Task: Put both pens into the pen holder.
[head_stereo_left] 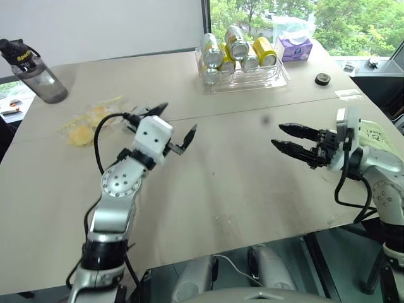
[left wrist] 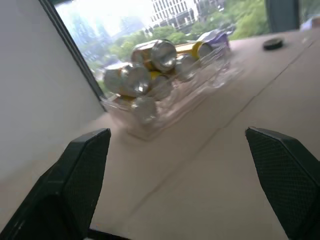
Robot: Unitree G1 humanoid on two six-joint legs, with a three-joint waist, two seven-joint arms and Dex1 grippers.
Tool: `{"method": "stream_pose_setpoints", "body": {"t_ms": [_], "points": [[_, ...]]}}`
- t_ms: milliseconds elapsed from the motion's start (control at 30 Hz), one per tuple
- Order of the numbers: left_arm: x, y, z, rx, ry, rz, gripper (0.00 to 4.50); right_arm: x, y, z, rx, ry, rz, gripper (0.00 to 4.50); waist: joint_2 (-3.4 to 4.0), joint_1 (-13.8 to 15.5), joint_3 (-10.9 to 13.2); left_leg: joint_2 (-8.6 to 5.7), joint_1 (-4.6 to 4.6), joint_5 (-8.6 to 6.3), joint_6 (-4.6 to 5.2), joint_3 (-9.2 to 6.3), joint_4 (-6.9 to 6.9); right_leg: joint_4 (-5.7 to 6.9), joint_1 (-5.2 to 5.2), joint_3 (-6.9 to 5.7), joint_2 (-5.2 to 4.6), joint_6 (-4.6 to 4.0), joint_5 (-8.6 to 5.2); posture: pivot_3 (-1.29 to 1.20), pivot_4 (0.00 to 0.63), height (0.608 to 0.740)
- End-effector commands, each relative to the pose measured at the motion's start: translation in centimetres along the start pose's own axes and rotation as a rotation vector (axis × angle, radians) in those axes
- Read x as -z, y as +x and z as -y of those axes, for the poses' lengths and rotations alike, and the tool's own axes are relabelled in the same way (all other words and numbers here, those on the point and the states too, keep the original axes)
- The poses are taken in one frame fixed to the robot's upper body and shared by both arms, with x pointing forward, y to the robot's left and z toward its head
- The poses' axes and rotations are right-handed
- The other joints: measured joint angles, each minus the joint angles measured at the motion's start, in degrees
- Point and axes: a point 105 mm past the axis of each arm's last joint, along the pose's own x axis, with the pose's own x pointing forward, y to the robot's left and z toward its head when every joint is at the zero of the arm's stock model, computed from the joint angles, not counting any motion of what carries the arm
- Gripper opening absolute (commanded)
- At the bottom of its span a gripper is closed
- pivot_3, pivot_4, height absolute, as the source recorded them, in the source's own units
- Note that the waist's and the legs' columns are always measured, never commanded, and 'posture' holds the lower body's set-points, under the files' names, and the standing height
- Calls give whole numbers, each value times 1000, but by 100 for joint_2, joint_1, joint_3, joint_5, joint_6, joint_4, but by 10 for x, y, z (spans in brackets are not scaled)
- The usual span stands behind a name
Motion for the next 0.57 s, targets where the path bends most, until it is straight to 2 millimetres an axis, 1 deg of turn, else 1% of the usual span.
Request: {"method": "stream_pose_setpoints", "body": {"t_ms": [33,100,133,200,267,333,400,567], "points": [[2,-23,6,38,-144,-60,4474,13,-12,5,31,-70,-46,2737,2,-1,-1,1,1,0,0,1,0,1,0,0,1,0,0,0,150,739],[24,-47,17,63,-234,-172,4474,34,-22,6,60,-93,-104,2737,4,-7,-2,1,6,0,0,4,0,5,2,3,2,0,0,0,150,739],[28,-55,19,67,-262,-202,4474,40,-25,6,66,-101,-120,2737,5,-12,-3,3,13,0,0,8,-1,5,6,8,4,0,0,0,150,739],[46,-74,27,80,-273,-302,4474,49,-30,4,84,-92,-137,2737,5,2,-2,2,19,0,0,13,1,4,11,11,3,0,0,0,150,739],[57,-88,34,89,-285,-360,4474,56,-34,2,106,-89,-145,2737,8,11,-3,2,23,0,0,13,1,5,14,11,3,0,0,0,150,739],[60,-92,36,88,-285,-375,4474,61,-36,0,107,-87,-151,2737,8,26,-2,5,38,0,0,11,0,4,33,12,3,-1,-1,0,150,739],[60,-93,37,82,-281,-376,4474,63,-37,-2,106,-87,-158,2737,8,39,-2,6,39,0,0,7,1,1,39,9,3,-1,-2,0,150,739],[56,-93,38,81,-268,-356,4474,67,-38,3,110,-110,-182,2737,10,36,-4,6,42,0,0,6,5,-1,45,2,3,-1,-2,0,150,739]]}}
